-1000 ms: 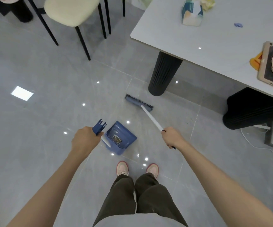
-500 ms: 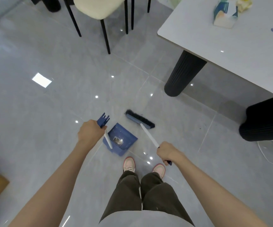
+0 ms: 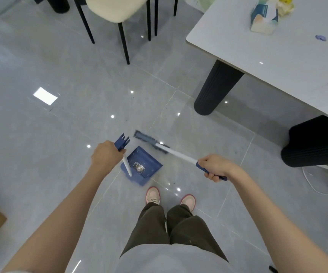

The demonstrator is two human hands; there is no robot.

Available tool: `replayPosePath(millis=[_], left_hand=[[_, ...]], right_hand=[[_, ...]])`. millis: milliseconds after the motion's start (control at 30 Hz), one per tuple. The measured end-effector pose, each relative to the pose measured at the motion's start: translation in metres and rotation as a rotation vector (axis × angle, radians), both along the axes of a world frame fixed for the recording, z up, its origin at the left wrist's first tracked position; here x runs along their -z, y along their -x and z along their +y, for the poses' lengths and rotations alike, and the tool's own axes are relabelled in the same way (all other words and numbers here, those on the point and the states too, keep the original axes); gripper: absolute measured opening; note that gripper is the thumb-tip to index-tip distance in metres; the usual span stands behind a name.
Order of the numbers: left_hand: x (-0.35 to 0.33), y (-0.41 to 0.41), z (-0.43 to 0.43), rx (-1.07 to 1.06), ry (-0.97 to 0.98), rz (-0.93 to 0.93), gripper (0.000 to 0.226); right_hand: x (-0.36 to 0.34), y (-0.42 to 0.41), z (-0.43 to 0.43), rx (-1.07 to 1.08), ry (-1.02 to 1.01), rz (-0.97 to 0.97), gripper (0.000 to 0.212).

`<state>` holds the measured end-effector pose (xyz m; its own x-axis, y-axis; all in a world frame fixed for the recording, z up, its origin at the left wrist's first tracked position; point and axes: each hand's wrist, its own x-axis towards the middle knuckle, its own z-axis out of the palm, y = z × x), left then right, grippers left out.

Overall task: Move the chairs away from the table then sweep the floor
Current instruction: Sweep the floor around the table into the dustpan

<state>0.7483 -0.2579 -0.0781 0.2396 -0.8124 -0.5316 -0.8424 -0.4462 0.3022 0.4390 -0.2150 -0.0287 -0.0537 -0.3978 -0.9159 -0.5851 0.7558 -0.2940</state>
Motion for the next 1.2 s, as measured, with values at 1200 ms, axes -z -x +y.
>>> replayPosePath(millis=[1200], left_hand=[[0.01,-0.033,-0.037,0.076,0.058,-0.018,0.028]], right_hand=[[0.009,-0.022,-0.05,0.272,0.113,-0.038,0.03]])
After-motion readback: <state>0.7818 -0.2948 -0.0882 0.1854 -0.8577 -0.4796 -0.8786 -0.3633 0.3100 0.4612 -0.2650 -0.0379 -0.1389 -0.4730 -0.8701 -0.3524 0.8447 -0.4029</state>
